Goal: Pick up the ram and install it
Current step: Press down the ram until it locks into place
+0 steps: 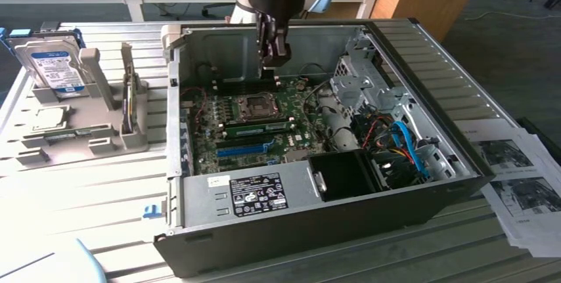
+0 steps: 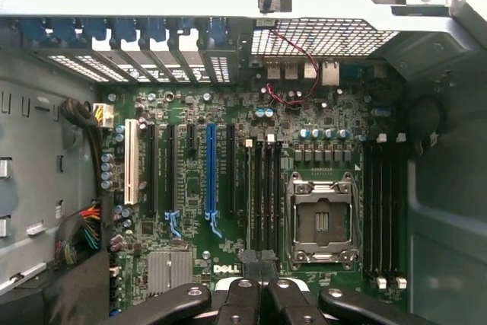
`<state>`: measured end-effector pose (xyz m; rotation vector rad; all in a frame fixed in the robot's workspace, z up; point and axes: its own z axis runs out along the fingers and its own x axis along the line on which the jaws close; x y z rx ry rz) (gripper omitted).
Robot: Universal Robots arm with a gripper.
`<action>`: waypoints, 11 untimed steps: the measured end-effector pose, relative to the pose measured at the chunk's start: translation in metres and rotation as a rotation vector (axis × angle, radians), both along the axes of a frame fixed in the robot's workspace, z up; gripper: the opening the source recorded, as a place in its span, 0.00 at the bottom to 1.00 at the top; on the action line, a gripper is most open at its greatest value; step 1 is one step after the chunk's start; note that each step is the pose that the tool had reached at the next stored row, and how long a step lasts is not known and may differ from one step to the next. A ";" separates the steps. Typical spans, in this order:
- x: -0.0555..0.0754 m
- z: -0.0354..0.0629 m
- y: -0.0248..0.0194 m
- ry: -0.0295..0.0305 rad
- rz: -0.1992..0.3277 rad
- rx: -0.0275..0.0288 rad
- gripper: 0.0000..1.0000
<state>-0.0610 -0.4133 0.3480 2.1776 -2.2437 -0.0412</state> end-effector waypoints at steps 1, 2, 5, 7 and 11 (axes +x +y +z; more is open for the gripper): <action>0.000 0.0000 0.0000 0.0000 -0.010 0.0000 0.09; 0.000 0.0000 0.0000 0.0001 -0.023 -0.0001 0.09; 0.000 0.0000 0.0000 0.0000 -0.073 0.0000 0.09; 0.000 0.0000 0.0000 0.0000 -0.109 -0.0001 0.09; 0.000 -0.0002 0.0000 0.0000 -0.183 0.0000 0.09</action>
